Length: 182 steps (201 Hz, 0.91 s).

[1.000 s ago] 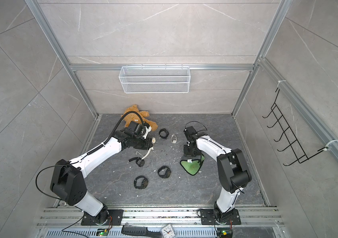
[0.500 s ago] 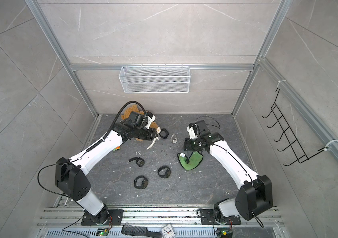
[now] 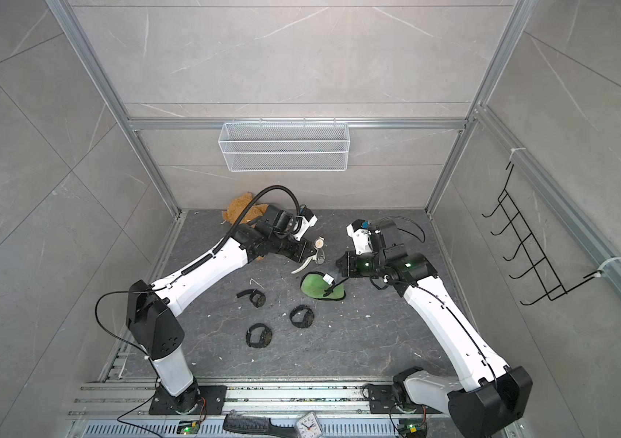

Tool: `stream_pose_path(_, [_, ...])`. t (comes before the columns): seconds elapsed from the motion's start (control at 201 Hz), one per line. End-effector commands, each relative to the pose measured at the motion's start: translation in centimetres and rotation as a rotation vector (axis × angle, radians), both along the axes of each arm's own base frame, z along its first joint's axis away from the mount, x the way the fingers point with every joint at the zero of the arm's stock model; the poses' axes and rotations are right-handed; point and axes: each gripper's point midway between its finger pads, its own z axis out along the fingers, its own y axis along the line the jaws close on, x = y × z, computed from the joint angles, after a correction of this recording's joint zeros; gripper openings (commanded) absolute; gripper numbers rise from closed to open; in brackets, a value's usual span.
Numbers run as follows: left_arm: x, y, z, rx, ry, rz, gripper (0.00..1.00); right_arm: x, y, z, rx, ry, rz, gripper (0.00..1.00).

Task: Wipe the watch dial
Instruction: Pick up the cleaning item at the center of the board, then wipe the dirt from the watch dial.

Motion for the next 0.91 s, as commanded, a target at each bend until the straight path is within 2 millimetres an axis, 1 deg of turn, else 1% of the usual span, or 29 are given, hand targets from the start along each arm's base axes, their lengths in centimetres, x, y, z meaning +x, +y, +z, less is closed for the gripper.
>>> stream_pose_path(0.0, [-1.0,-1.6,2.5,-0.048,-0.081,-0.092,0.0,0.4,0.7,3.1,0.074,-0.067,0.008,0.0])
stream_pose_path(0.095, [-1.9,-2.5,3.1,-0.065,-0.097,-0.128,0.0,0.7,1.1,3.9,0.106,-0.086,0.014,0.0])
stream_pose_path(0.154, [-2.4,-2.9,3.3,-0.069,-0.109,-0.146,0.0,0.9,1.3,4.0,0.114,-0.087,0.018,0.0])
stream_pose_path(0.388, [-3.6,-3.8,4.3,-0.092,-0.132,-0.182,0.0,1.3,1.9,5.1,0.14,-0.108,0.036,0.0])
stream_pose_path(0.592, [-4.2,-3.6,6.1,-0.14,-0.178,-0.191,0.0,1.6,1.7,3.4,0.124,-0.08,0.017,0.0])
stream_pose_path(0.901, [-4.1,-3.1,8.3,-0.18,-0.241,-0.161,0.0,1.1,0.2,1.0,0.071,-0.06,-0.05,0.0])
